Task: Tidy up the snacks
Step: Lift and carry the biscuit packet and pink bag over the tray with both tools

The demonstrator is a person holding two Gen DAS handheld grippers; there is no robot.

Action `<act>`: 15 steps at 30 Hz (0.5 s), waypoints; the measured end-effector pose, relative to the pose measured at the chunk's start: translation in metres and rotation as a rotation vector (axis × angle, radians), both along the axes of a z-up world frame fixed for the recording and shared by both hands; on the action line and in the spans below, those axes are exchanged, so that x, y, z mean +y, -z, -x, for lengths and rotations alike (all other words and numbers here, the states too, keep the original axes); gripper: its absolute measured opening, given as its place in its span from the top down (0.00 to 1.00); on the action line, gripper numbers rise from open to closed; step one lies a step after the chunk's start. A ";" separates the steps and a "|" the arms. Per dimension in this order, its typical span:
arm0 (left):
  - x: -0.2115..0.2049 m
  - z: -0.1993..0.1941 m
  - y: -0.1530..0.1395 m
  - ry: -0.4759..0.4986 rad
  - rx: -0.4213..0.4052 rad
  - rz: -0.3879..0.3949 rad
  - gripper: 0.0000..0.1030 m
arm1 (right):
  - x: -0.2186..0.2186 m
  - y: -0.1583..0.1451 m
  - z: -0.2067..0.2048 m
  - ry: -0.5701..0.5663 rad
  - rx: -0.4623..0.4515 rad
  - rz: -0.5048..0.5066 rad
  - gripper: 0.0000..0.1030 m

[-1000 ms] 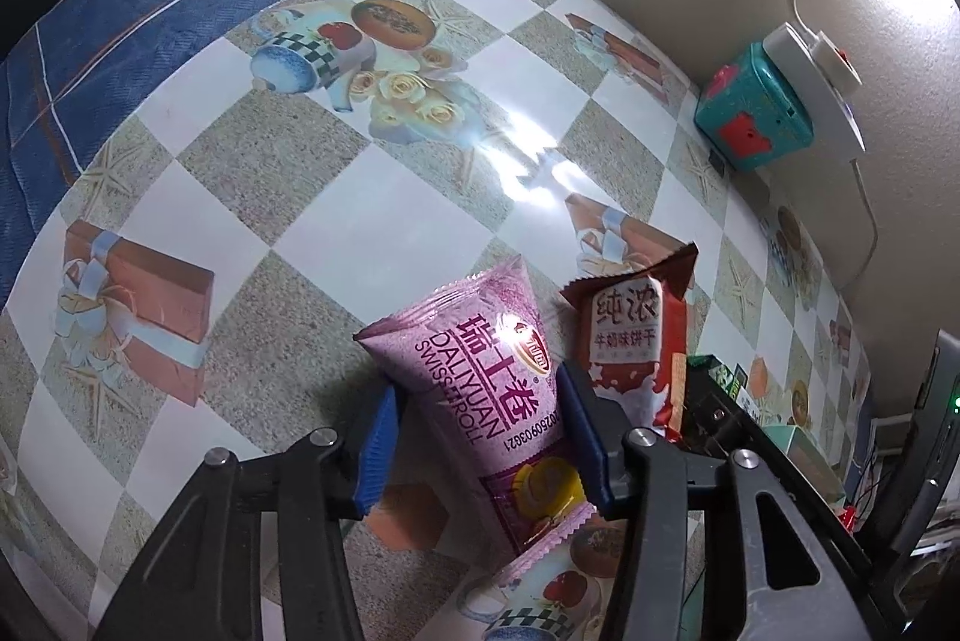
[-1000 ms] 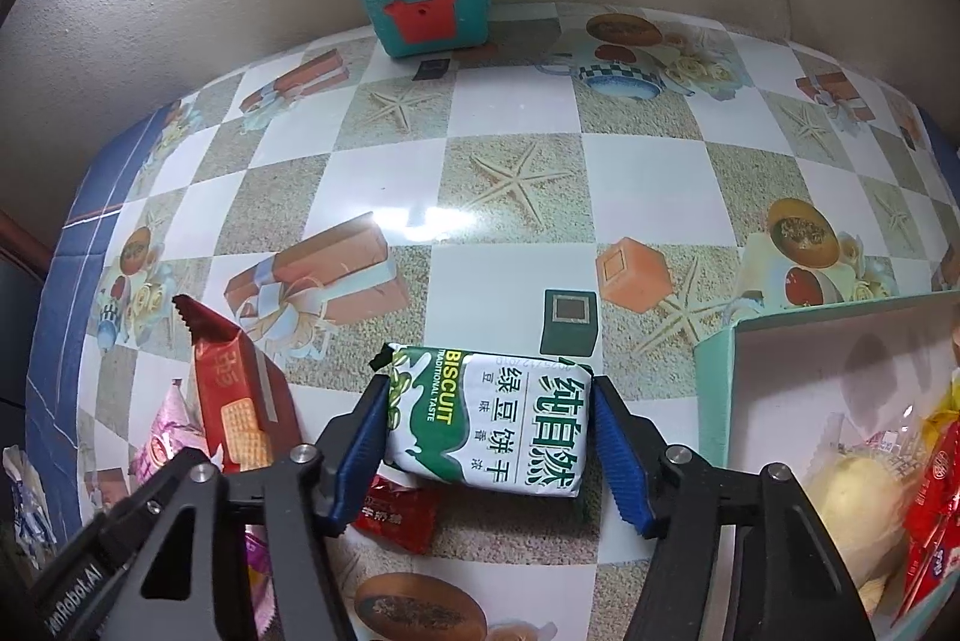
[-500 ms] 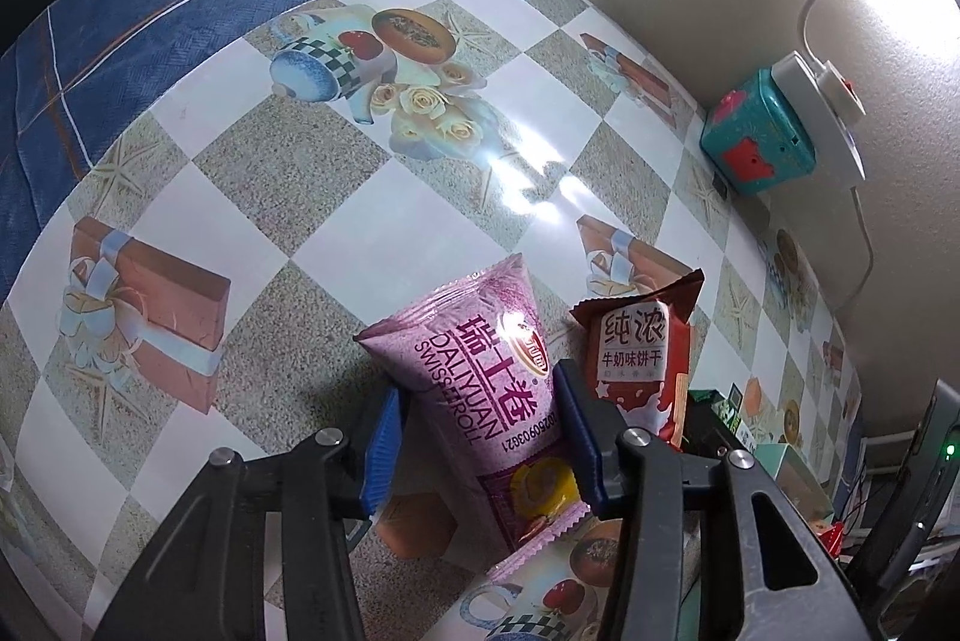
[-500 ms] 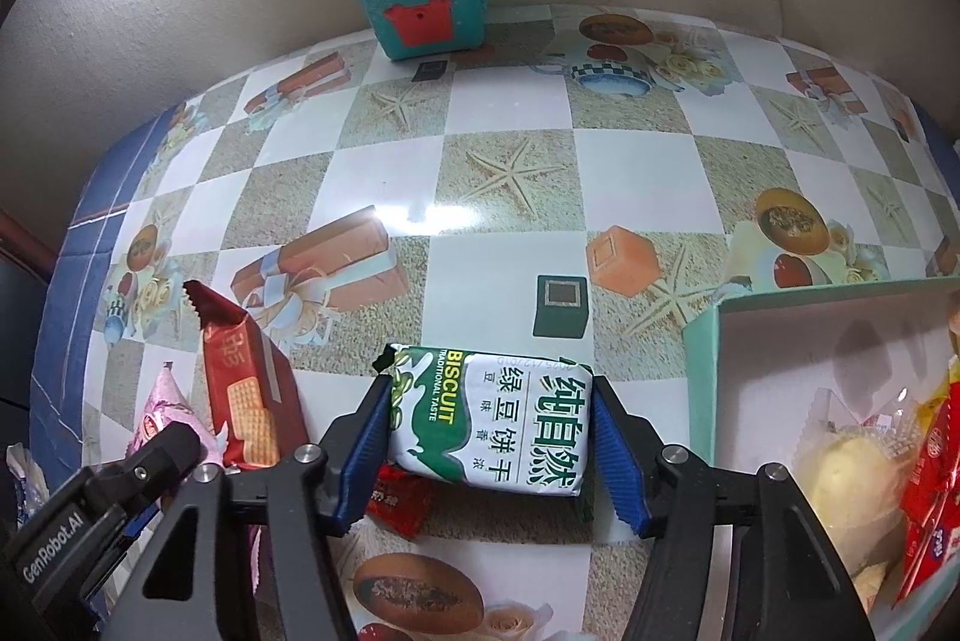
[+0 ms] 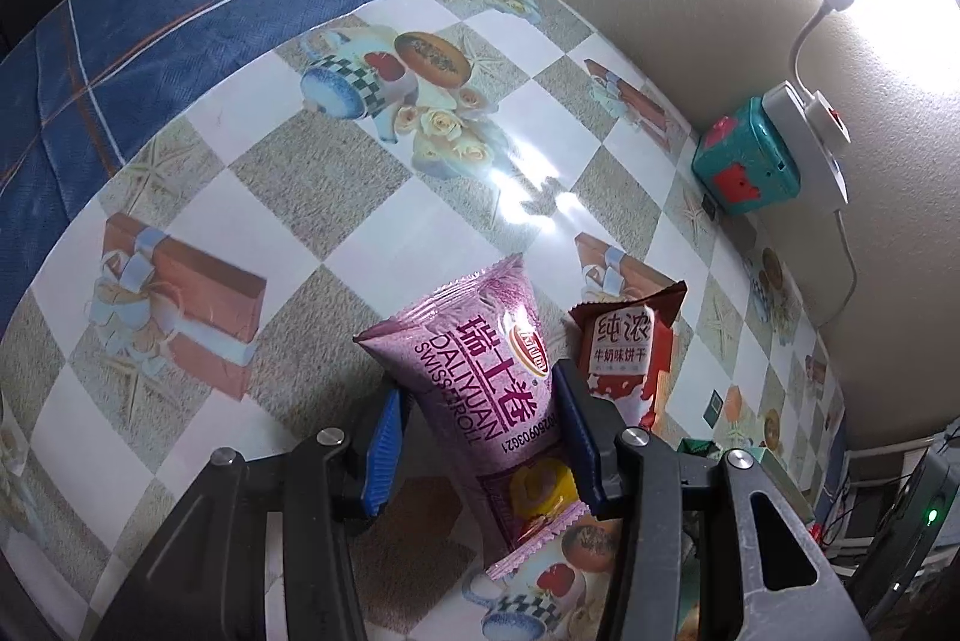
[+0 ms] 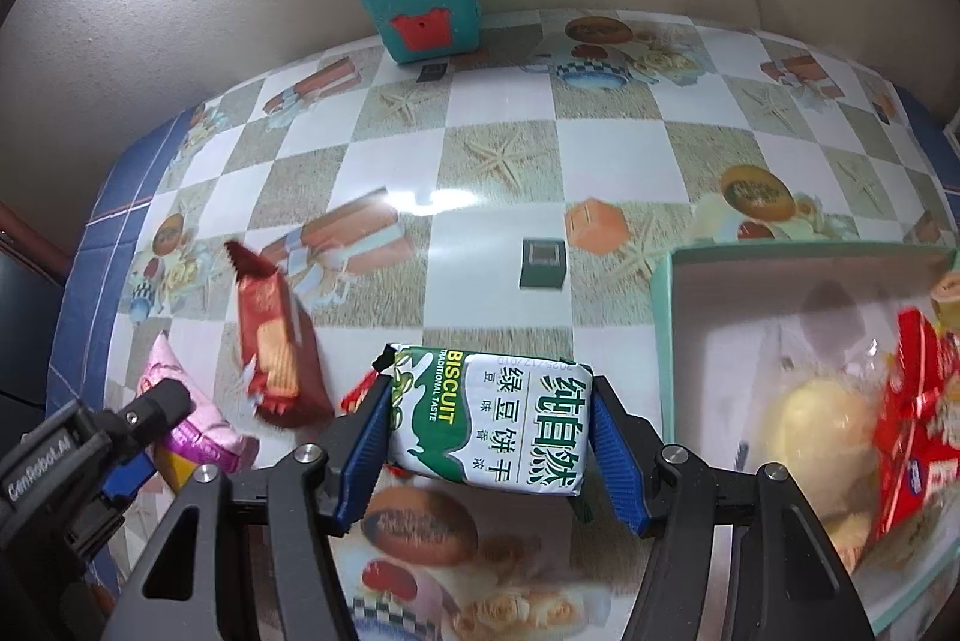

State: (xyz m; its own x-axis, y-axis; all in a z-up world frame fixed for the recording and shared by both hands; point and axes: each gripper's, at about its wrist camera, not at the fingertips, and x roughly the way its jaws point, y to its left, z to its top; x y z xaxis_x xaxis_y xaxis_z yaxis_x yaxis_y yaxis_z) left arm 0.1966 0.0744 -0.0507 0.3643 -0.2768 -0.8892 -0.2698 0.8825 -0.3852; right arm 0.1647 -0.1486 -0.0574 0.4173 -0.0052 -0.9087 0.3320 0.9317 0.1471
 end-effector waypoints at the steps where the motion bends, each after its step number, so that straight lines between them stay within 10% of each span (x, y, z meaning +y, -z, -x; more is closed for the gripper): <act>1: 0.002 0.001 -0.002 -0.005 0.004 0.004 0.52 | 0.001 -0.001 0.003 0.002 0.002 -0.004 0.36; 15: 0.016 0.042 -0.079 -0.058 -0.067 0.003 0.52 | 0.009 -0.045 0.069 0.024 -0.013 -0.051 0.36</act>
